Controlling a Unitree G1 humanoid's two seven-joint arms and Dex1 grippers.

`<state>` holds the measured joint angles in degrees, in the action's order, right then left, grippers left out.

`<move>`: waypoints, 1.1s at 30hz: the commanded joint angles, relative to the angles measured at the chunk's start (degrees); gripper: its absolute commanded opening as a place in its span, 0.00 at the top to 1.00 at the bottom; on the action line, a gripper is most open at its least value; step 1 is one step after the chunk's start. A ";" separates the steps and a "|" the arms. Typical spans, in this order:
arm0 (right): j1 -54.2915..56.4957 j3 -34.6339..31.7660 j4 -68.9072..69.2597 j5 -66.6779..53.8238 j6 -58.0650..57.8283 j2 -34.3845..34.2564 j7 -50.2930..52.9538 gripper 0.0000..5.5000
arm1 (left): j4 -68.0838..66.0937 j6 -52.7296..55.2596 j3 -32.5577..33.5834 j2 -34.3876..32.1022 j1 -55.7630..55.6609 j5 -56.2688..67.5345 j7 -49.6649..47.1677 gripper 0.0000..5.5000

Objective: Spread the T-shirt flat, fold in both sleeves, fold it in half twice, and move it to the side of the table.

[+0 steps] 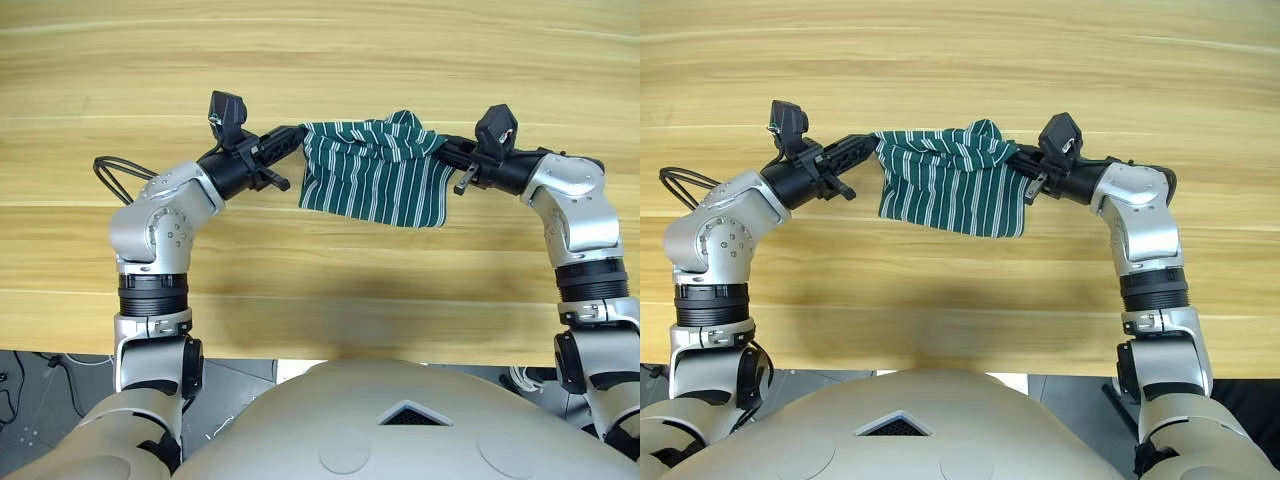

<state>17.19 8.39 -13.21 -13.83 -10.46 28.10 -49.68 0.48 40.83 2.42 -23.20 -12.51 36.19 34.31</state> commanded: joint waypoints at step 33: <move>3.11 3.11 -1.47 14.84 26.93 -9.89 20.32 0.07 | 18.19 -13.41 12.76 15.41 8.19 5.97 -9.44 0.18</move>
<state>21.08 6.22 -16.13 0.37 14.76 19.56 -23.77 15.20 30.58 13.71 -8.27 -4.63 44.07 27.84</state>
